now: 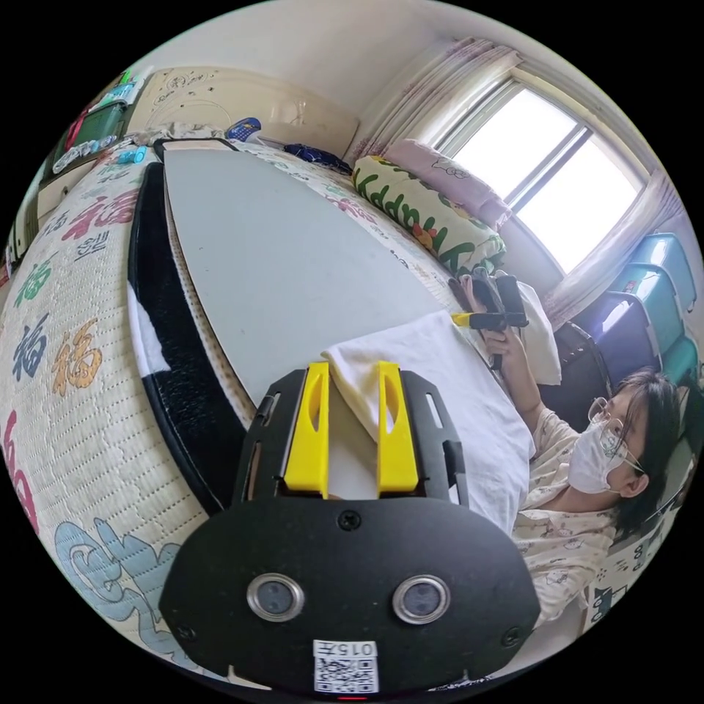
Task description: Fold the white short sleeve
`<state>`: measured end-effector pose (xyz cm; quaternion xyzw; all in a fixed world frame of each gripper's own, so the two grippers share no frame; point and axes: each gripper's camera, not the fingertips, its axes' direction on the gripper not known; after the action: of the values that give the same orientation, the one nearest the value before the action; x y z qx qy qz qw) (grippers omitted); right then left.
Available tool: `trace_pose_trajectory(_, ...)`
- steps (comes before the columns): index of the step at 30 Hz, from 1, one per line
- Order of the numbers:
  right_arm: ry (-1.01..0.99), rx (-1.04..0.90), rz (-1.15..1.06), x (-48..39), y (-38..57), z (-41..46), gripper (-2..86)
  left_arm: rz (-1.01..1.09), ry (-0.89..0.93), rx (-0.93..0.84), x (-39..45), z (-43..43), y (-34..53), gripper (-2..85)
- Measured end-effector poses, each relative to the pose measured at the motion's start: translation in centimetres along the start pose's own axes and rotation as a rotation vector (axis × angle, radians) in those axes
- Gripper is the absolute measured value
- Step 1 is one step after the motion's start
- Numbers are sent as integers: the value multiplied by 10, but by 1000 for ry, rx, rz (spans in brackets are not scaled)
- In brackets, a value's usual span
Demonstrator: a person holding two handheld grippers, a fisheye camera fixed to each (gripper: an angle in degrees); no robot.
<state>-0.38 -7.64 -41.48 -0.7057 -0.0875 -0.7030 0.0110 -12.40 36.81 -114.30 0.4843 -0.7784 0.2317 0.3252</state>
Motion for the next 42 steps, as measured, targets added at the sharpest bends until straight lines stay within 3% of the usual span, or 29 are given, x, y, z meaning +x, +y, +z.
trace_pose_trajectory(12, -131, 29, 27, 68, 81, 14, 33, 13, 79, -1, -75, -87, -167, 53)
trace_pose_trajectory(24, -41, 188, -215, 99, 233, 19, 8, 320, -46, 294, -6, -316, -329, 16)
trace_pose_trajectory(33, -136, 406, -387, 136, 400, -38, 7, 421, -122, 612, 126, -569, -394, 13)
trace_pose_trajectory(42, -239, 594, -664, 162, 594, -52, 7, 592, -400, 770, 356, -804, -368, 10)
